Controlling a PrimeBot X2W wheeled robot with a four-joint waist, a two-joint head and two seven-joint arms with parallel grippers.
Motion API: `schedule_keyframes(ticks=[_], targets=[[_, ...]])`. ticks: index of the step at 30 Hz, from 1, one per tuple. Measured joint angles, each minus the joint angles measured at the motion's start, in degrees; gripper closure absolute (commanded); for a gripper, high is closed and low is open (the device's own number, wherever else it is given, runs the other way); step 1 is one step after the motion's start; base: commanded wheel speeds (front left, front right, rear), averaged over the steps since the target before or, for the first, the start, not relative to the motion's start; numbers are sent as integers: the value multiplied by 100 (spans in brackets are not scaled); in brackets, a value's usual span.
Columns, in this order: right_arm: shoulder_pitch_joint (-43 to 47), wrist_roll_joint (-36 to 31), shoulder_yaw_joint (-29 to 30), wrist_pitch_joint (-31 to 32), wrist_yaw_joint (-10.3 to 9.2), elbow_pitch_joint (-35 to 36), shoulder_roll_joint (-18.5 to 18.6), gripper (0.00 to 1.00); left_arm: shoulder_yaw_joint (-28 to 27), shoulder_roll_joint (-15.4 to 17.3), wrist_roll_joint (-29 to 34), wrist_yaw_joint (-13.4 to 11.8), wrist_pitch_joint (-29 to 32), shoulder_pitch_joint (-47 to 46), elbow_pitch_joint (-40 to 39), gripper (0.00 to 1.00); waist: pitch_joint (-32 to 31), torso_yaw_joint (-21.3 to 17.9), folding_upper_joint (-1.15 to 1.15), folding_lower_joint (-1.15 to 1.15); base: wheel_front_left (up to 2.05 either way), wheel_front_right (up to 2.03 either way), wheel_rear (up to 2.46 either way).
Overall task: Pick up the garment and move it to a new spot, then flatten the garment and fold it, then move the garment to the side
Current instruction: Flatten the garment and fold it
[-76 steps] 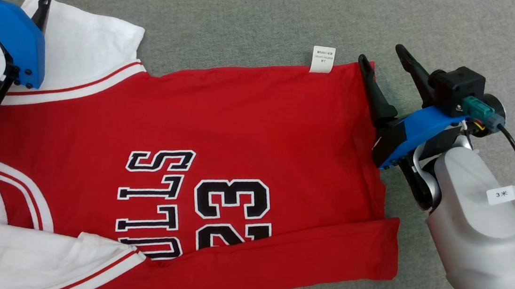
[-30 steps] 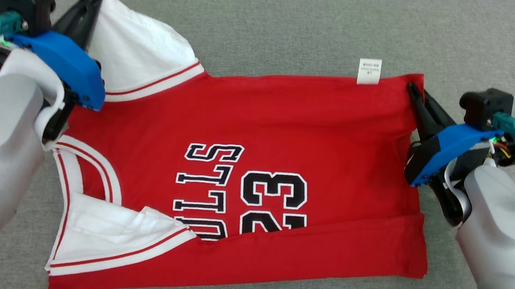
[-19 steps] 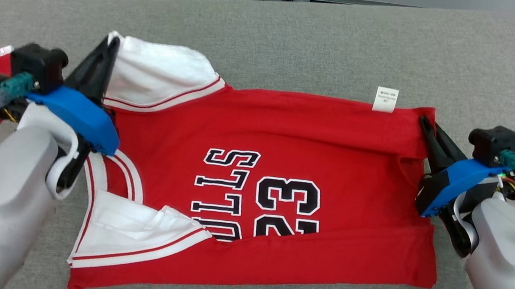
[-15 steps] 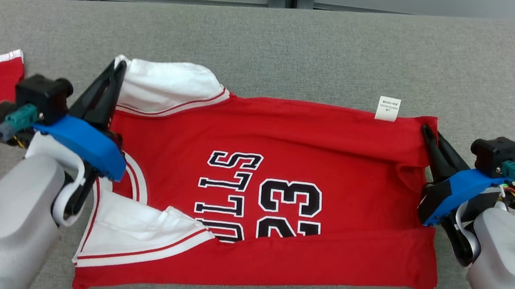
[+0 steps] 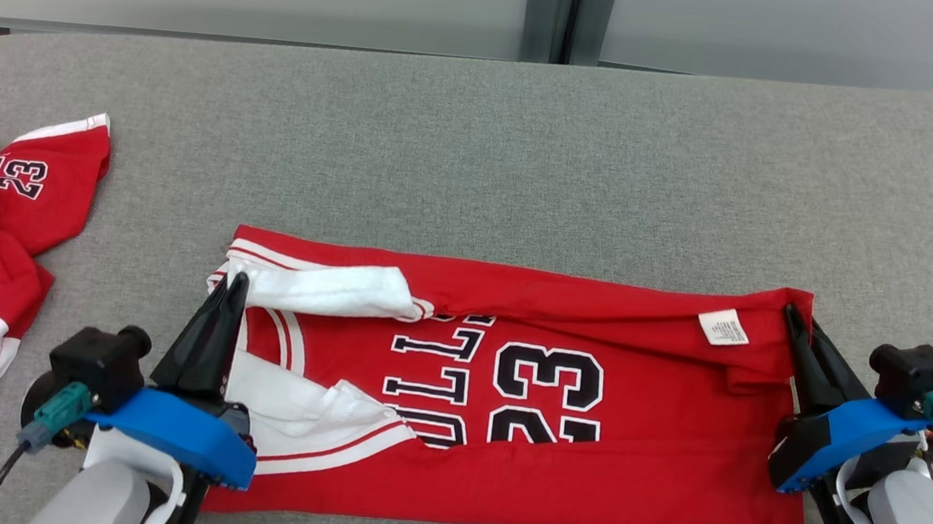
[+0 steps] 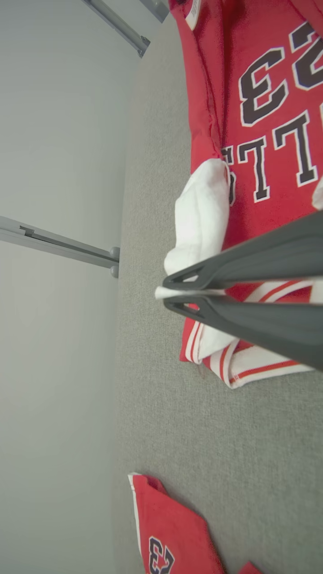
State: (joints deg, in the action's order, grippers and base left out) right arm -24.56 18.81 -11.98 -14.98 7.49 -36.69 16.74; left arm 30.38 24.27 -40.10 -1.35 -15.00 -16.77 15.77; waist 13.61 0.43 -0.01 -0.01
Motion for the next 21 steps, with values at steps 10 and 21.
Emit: schedule_keyframes(ticks=[10, 21], targets=[[707, -162, 485, 0, 0, 460, -242, 100, -501, -376, 164, -26, 0, 994, -175, 100, -194, 40, 1, 0, 0, 0, 0], [1423, -244, 1005, -4, 0, 1213, -302, 0, -1413, -779, 999, -14, -5, 1397, -296, 0, -443, 47, 1, 0, 0, 0, 0]])
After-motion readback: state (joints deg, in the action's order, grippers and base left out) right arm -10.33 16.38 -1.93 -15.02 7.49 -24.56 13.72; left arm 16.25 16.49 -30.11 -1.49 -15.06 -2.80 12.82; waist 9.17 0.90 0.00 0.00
